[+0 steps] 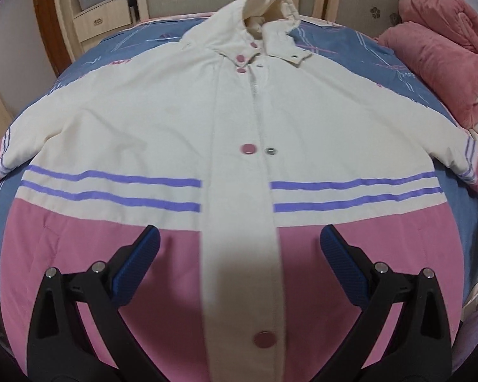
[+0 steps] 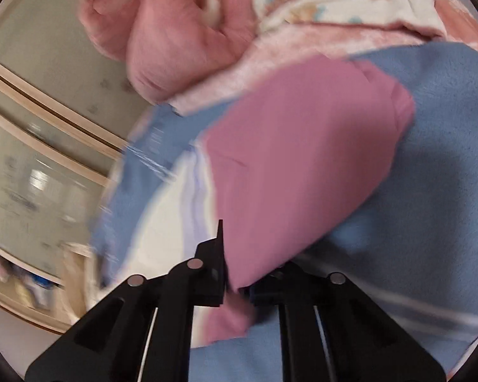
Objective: Fold large clothes
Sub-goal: 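Grasp the pink sleeve cuff with the right tool and fold it across the jacket body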
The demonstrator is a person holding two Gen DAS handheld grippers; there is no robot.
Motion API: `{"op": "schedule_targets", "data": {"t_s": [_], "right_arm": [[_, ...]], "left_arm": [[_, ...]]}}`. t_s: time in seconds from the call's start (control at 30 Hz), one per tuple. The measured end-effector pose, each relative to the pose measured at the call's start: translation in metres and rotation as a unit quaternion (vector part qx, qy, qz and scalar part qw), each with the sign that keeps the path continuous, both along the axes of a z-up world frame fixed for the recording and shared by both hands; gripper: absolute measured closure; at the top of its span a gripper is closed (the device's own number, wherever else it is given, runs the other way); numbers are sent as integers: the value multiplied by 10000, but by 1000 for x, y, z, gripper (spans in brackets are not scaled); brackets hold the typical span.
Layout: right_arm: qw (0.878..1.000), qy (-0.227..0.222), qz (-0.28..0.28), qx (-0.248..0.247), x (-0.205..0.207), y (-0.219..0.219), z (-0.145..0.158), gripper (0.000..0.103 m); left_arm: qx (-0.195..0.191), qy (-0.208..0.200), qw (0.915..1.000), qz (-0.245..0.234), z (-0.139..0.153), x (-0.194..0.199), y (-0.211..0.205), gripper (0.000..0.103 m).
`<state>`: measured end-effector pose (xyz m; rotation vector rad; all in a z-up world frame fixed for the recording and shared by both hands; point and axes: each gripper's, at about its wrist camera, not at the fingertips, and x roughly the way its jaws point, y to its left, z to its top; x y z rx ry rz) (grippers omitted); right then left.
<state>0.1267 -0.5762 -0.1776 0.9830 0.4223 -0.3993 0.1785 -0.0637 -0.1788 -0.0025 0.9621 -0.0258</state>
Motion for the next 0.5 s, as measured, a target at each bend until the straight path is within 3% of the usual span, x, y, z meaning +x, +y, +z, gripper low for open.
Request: {"op": "schedule_targets", "data": {"t_s": [0.1,0.17,0.27,0.3,0.37,0.43,0.5], "right_arm": [[9916,-716,889,-607,9,52,47,93],[9719,-1118,1904,-820,24,99,75,93],[9125,-1078,3676,-1434,54,202,103,90],[8827,-1008,4278,-1663,60,243,104,87],[8218,-1042,5216,-2042,58,310,95,69],[7927,-1236,5407,-2529,45,339,87,27],[7837,-1361,5243,-3039,32,347,82,15]], "left_arm": [[-55,6,9998,198,2,-2,16,2],[-107,18,9993,363,4,-3,28,2],[-155,1,9981,595,8,-4,43,2],[-159,-8,9977,658,9,-6,47,2],[-135,-32,9969,777,12,-8,55,2],[-81,-56,9961,877,14,-10,62,2],[-79,-65,9950,992,15,-10,70,2]]}}
